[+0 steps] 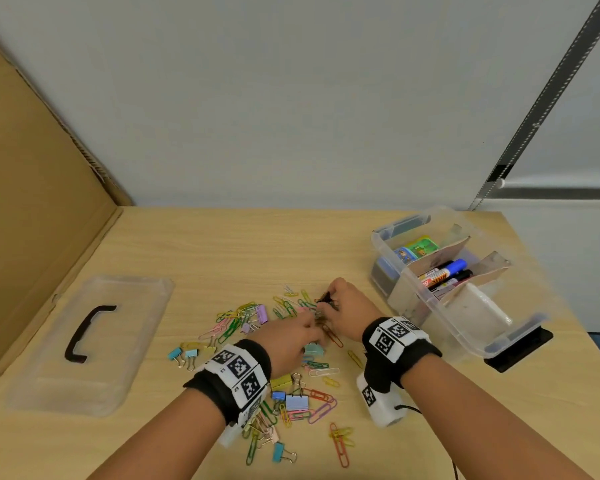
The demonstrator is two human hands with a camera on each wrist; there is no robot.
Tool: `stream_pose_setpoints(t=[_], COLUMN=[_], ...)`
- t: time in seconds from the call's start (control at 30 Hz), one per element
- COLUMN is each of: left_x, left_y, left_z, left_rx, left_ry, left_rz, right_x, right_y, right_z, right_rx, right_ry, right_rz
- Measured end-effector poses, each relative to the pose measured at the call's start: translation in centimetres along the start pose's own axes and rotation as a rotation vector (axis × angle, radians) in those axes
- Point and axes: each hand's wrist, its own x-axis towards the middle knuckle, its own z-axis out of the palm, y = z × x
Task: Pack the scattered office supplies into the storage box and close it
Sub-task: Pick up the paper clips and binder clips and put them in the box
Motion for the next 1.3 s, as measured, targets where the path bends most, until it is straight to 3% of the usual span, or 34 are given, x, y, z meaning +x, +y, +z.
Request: stream_pose_setpoints(t=[0.37, 0.47, 0.57, 0.67, 0.73, 0.8, 0.87, 0.97, 1.03, 1.1, 1.17, 1.23, 1.3], left_x=[0.6, 0.4, 0.0, -0.4, -0.7, -1.0, -1.0, -0.9, -0.9, -1.0, -1.3, -1.6, -1.8], left_y=[0.0, -0.3, -0.7, -0.6, -0.5, -0.3, 0.0, 0.4, 0.6, 0.6, 0.6, 0.7, 0.8], left_z=[0.2, 0.0, -0.4, -0.8, -1.0, -1.2, -1.3, -1.3, -1.2, -1.1, -1.1, -1.3, -1.6], left_rx=[0.039, -0.029, -0.084, -0.138, -0.161, -0.178, -0.181, -0.183, -0.186, -0.198, -0.208, -0.216, -0.234], left_ry=[0.06, 0.152, 0.24, 0.305, 0.333, 0.342, 0.34, 0.337, 0.335, 0.344, 0.366, 0.387, 0.407], left_rz=[-0.011, -0.034, -0.082, -0.138, -0.172, -0.183, -0.189, -0.191, -0.195, -0.198, -0.204, -0.202, -0.179], right_x=[-3.7, -6.0, -8.1, -8.5, -8.5, -8.6, -8.6, -8.4, -8.5, -9.2, -10.0, -10.4, -10.2], right_y=[-2.6, -3.8, -3.2, 0.9, 4.5, 7.7, 9.3, 9.7, 9.8, 10.2, 10.8, 11.4, 11.8], right_z=[-4.0, -7.4, -11.2, -14.3, -15.7, -16.4, -16.2, -15.8, -16.1, -16.3, -16.1, -15.4, -14.6], right_rx=[0.623, 0.646, 0.42, 0.243, 0.149, 0.038, -0.08, -0.213, -0.208, -0.217, -0.238, -0.135, 0.081], right_ry=[0.002, 0.176, 0.456, 0.78, 0.877, 0.791, 0.551, 0.277, 0.318, 0.556, 0.769, 0.744, 0.664], right_rz=[0.071, -0.08, -0.201, -0.098, 0.099, 0.328, 0.47, 0.492, 0.421, 0.364, 0.411, 0.509, 0.516])
